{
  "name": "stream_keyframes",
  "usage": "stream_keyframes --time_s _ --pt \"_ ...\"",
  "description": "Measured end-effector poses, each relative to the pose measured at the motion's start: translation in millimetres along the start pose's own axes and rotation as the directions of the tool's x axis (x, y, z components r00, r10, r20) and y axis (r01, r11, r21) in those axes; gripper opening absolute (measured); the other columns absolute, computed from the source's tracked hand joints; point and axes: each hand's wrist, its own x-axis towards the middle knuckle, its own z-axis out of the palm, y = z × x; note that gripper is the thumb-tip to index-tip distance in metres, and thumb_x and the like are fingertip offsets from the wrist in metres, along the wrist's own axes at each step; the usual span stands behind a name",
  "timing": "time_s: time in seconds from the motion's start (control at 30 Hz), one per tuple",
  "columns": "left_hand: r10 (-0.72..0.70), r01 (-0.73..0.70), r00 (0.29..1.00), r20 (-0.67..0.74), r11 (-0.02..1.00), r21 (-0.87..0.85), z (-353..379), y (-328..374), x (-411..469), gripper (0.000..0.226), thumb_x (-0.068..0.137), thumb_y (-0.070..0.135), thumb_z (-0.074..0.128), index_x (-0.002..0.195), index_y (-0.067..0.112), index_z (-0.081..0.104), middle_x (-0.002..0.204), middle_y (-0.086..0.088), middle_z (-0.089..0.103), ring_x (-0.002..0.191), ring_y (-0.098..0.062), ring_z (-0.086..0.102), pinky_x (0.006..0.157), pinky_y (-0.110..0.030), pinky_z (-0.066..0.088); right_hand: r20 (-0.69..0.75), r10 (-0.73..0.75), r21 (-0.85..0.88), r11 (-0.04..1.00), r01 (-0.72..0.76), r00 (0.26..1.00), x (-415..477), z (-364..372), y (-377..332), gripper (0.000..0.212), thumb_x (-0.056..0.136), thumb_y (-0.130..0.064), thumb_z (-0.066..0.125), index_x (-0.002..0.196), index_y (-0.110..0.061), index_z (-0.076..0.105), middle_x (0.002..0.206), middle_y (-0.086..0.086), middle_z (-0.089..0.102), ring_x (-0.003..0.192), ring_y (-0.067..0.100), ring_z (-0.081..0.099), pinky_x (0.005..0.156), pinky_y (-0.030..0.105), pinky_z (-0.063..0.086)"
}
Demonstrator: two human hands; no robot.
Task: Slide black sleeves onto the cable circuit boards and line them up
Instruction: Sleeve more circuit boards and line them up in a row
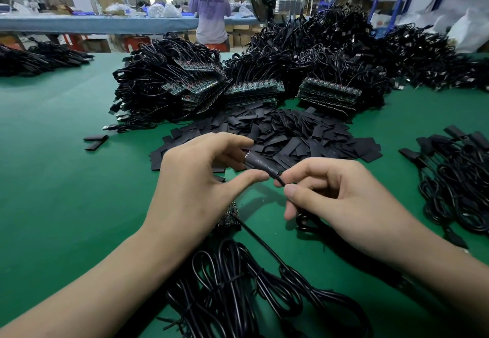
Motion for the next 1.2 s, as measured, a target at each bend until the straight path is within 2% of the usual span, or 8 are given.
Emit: stream_keyframes --time_s 0.13,0.57,0.77,0.93,1.03,1.07,1.13,1.2 --pt "-0.018 0.018 1.000 -0.013 1.000 -0.012 1 2 0 0.038 0.070 0.041 0.088 0.101 0.023 0.075 0.087 0.014 0.073 0.082 -0.002 0.071 0.072 -0.026 0.059 0.012 -0.001 0.002 1.000 0.000 1.000 0 2 -2 0.016 0.088 -0.045 0.061 0.103 -0.041 0.066 0.079 -0.008 0.078 0.078 0.034 0.066 0.085 0.054 0.054" --pt "0.009 -0.007 0.999 0.051 0.999 -0.040 7 1 -1 0.043 0.072 0.017 0.087 0.112 0.019 0.071 0.098 0.011 0.071 0.091 -0.006 0.070 0.087 -0.026 0.057 0.031 -0.030 0.014 0.999 0.030 0.999 0 5 2 0.025 0.084 -0.055 0.059 0.103 -0.039 0.065 0.081 -0.008 0.079 0.077 0.039 0.064 0.082 0.060 0.054" --pt "0.024 -0.020 0.997 0.070 0.998 -0.056 6 1 -1 0.045 0.073 0.011 0.086 0.115 0.019 0.070 0.100 0.010 0.072 0.093 -0.007 0.071 0.089 -0.026 0.056 0.012 -0.020 -0.007 1.000 0.020 1.000 -1 8 2 0.022 0.085 -0.053 0.060 0.101 -0.038 0.064 0.080 -0.007 0.079 0.078 0.034 0.066 0.083 0.056 0.054" --pt "0.009 -0.008 0.985 0.170 1.000 -0.010 -5 -2 5 0.040 0.083 0.031 0.079 0.122 0.027 0.071 0.101 0.019 0.071 0.094 0.002 0.068 0.086 -0.009 0.048 -0.146 0.059 0.053 0.997 -0.051 0.988 -2 -3 -9 0.005 0.098 -0.019 0.068 0.093 -0.018 0.071 0.075 0.005 0.077 0.072 0.033 0.072 0.078 0.049 0.061" --pt "-0.066 0.006 0.929 0.364 0.987 0.164 -19 -9 14 0.031 0.085 0.052 0.063 0.107 0.035 0.078 0.094 0.022 0.066 0.087 0.000 0.064 0.082 -0.021 0.052 -0.342 0.164 0.094 0.986 -0.140 0.925 -1 -30 -14 0.007 0.098 -0.013 0.067 0.093 -0.011 0.072 0.070 0.010 0.074 0.055 0.029 0.069 0.055 0.039 0.062" --pt "-0.102 -0.003 0.894 0.435 0.972 0.233 -24 -12 16 0.033 0.084 0.056 0.059 0.102 0.037 0.079 0.094 0.022 0.064 0.087 0.000 0.063 0.083 -0.027 0.053 -0.384 0.163 0.019 0.986 -0.169 0.909 0 -43 -13 0.007 0.098 -0.013 0.067 0.093 -0.011 0.072 0.068 0.007 0.074 0.051 0.025 0.069 0.048 0.028 0.058" --pt "-0.171 -0.022 0.823 0.541 0.943 0.333 -34 -17 20 0.039 0.081 0.064 0.054 0.098 0.039 0.079 0.096 0.020 0.064 0.088 0.001 0.063 0.085 -0.033 0.054 -0.449 0.086 -0.324 0.912 -0.252 0.889 3 -75 -3 0.008 0.095 -0.019 0.070 0.087 -0.020 0.071 0.063 -0.007 0.074 0.048 0.018 0.070 0.041 0.015 0.047" --pt "-0.223 -0.025 0.764 0.606 0.927 0.373 -42 -19 23 0.048 0.075 0.075 0.053 0.098 0.041 0.078 0.097 0.020 0.064 0.090 0.003 0.062 0.087 -0.032 0.054 -0.500 0.047 -0.637 0.657 -0.404 0.865 2 -114 12 0.019 0.088 -0.029 0.075 0.072 -0.032 0.066 0.056 -0.012 0.069 0.055 0.016 0.068 0.046 0.018 0.044"
